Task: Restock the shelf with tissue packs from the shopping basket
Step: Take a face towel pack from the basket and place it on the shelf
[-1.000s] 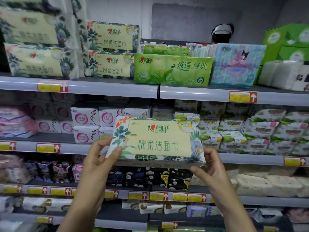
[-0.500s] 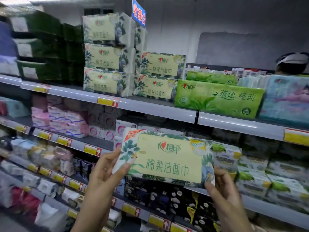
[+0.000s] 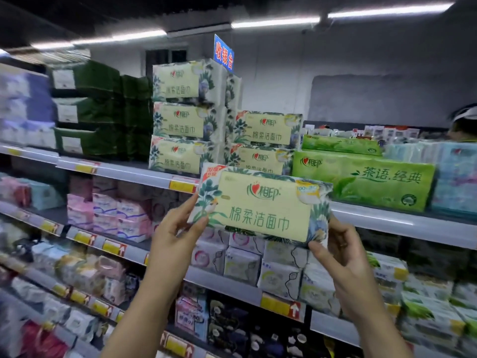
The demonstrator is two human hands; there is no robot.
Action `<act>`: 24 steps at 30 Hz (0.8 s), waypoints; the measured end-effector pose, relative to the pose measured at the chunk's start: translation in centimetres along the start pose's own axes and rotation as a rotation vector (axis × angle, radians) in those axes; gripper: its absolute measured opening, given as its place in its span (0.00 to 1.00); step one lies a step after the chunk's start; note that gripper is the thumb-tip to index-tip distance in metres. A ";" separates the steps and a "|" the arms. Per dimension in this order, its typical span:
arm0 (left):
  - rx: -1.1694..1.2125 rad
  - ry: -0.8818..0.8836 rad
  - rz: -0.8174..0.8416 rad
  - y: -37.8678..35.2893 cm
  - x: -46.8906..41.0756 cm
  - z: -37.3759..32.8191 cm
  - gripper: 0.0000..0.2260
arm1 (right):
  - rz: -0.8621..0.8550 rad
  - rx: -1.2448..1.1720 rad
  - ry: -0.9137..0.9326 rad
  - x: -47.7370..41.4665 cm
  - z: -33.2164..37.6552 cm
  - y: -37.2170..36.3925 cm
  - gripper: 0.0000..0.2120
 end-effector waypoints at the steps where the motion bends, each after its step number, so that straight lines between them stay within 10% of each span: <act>1: -0.007 -0.018 0.003 -0.1 -1.2 0.1 0.20 | -0.013 0.016 0.030 -0.9 0.3 -0.4 0.22; 24: 0.172 -0.036 0.254 -1.8 -20.1 6.4 0.23 | -0.264 0.344 0.336 -14.4 1.1 -7.0 0.15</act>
Point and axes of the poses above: each hand's wrist, its own x-axis away from the middle knuckle, its own y-axis out of the back of the hand, z = x × y, the point moved 6 cm from there along -x, towards the middle knuckle, and after that the axes turned 3 degrees about -z, right-handed, at the moved point
